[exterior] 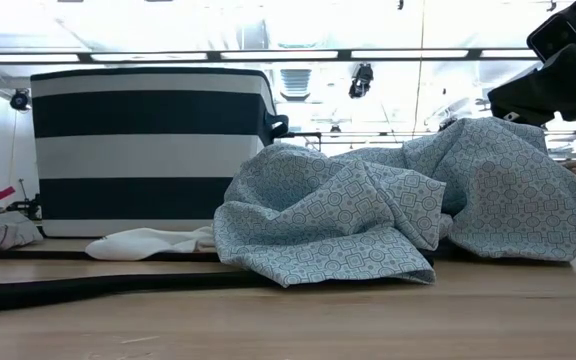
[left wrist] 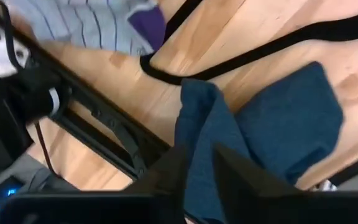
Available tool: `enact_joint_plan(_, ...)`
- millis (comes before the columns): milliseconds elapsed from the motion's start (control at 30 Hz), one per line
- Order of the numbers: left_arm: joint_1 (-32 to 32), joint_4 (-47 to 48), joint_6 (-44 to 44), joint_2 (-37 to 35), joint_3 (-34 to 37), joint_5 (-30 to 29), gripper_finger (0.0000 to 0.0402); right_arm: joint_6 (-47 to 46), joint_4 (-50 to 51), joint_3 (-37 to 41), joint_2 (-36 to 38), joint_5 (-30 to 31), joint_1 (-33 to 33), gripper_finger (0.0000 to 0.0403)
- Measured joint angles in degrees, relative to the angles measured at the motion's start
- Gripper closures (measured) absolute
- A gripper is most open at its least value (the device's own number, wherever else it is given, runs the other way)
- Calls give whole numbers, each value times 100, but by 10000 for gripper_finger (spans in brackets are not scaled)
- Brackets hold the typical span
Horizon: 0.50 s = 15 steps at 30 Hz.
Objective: Pick & Place Cloths
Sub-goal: Put the gray boxer into the green bin
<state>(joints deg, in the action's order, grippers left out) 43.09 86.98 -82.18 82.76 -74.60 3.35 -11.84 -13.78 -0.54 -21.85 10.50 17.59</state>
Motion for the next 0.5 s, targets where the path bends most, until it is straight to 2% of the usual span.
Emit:
enact_joint_plan(133,293,-85,-496,238,175,348,244,0,-1,0,0,-1,1,394)
enact_joint_plan(267,502,-700,-659,401,395,711,184,0,0,0,0,-2,2,394)
enact_joint_plan(367,583,-1111,-675,528,521,768,154,0,-2,0,0,-2,0,394)
enact_joint_plan(500,657,-1250,-675,703,743,877,136,0,-2,0,0,0,2,394)
